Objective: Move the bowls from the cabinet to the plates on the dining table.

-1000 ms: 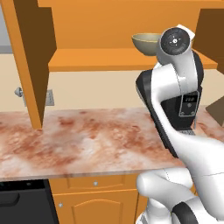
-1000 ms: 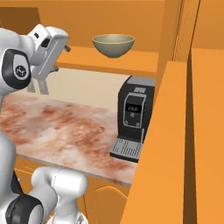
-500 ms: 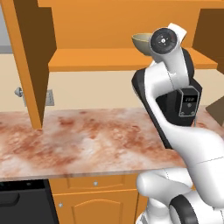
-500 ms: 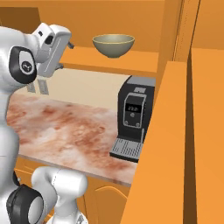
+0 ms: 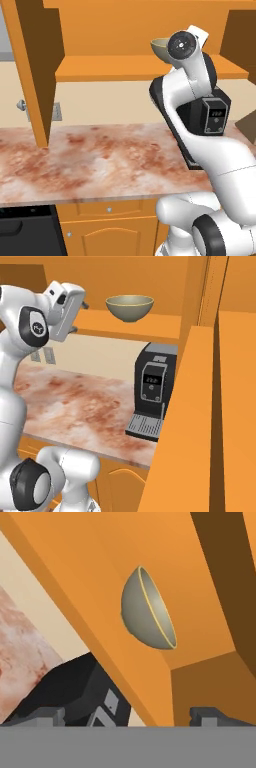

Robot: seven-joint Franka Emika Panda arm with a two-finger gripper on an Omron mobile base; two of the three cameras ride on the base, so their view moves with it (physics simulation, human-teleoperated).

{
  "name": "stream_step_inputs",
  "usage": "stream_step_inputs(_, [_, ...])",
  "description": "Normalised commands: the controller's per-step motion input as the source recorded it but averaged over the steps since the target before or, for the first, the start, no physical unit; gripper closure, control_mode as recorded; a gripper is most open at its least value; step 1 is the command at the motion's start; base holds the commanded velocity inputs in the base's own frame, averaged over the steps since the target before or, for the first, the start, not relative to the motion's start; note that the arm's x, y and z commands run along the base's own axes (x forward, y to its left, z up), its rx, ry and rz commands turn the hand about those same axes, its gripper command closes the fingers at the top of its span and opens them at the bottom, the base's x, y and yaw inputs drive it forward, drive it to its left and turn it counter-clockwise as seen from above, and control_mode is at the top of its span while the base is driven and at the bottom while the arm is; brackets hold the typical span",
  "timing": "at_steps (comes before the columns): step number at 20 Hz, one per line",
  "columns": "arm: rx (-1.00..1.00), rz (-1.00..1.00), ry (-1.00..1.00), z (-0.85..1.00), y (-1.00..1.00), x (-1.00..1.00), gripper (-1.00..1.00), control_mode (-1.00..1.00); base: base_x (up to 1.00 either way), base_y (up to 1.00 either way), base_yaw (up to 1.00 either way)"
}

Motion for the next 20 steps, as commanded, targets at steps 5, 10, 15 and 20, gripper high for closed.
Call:
stream_step_inputs(5, [-0.01,0.0,-0.01,0.0,-0.15,0.2,-1.0,-1.0,0.0,0.0,0.0])
stream_step_inputs(10, [-0.02,0.0,-0.03,-0.04,-0.14,0.2,-1.0,-1.0,0.0,0.0,0.0])
stream_step_inputs(15, [0.0,0.0,-0.02,-0.05,-0.11,0.23,-1.0,-1.0,0.0,0.0,0.0])
stream_step_inputs(20, [0.0,0.0,0.0,-0.01,-0.03,0.27,-1.0,-1.0,0.0,0.0,0.0])
